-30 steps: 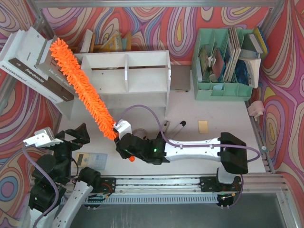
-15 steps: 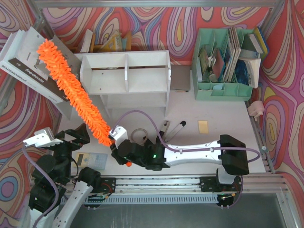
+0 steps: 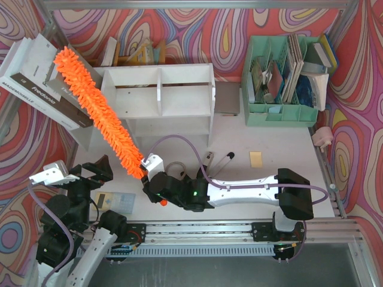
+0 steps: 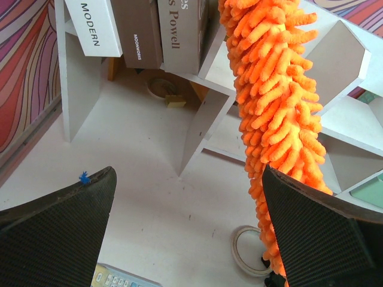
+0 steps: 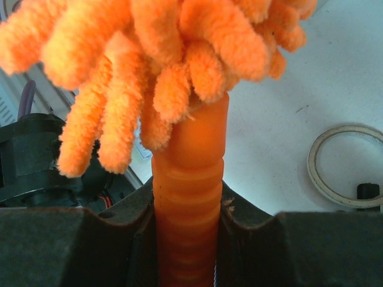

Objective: Dust the bookshelf with a duster

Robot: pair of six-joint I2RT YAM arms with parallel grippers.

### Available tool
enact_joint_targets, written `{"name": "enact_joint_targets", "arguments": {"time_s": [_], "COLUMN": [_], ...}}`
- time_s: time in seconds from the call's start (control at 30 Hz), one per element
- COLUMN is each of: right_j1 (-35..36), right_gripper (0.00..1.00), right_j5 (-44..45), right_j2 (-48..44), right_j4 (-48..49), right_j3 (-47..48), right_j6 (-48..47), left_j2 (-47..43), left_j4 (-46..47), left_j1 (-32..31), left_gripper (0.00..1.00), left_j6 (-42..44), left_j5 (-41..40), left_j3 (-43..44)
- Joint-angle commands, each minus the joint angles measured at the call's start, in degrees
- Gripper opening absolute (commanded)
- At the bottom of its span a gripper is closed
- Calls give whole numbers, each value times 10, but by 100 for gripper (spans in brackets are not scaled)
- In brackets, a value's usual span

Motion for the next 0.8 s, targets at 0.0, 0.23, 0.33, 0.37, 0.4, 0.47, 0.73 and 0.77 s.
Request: {"name": "enact_joint_targets", "arguments": {"time_s": [0.0, 0.23, 0.33, 0.37, 0.4, 0.47, 0.73, 0.77], "right_j1": [-3, 6, 14, 15, 14, 13, -8, -12], "right_gripper": [0, 0, 0, 0, 0, 0, 0, 0], "right_j5": [3, 7, 6, 6, 9, 14, 15, 12], "right_j2": [-4, -16, -20, -18, -13, -5, 4, 6], "right_j4": [9, 37, 51, 50, 44, 35, 2, -3], "right_j3": [5, 22, 22, 24, 25, 24, 17, 19], "right_j6": [2, -47, -60, -58, -53, -46, 4, 10], "left_j2": [-7, -6, -6, -6, -6, -6, -4, -4], "left_j4": [9, 10, 10, 10, 10, 9, 11, 11], "left_j1": [1, 1, 1, 1, 1, 1, 1, 1], "left_gripper": [98, 98, 98, 98, 98, 98, 98, 98], "left_j6": [-3, -3, -2, -2, -2, -2, -2, -2], "left_j5": [-3, -2, -3, -3, -2, -3, -1, 0], "left_j3": [-6, -6, -6, -6, -6, -6, -6, -6]}}
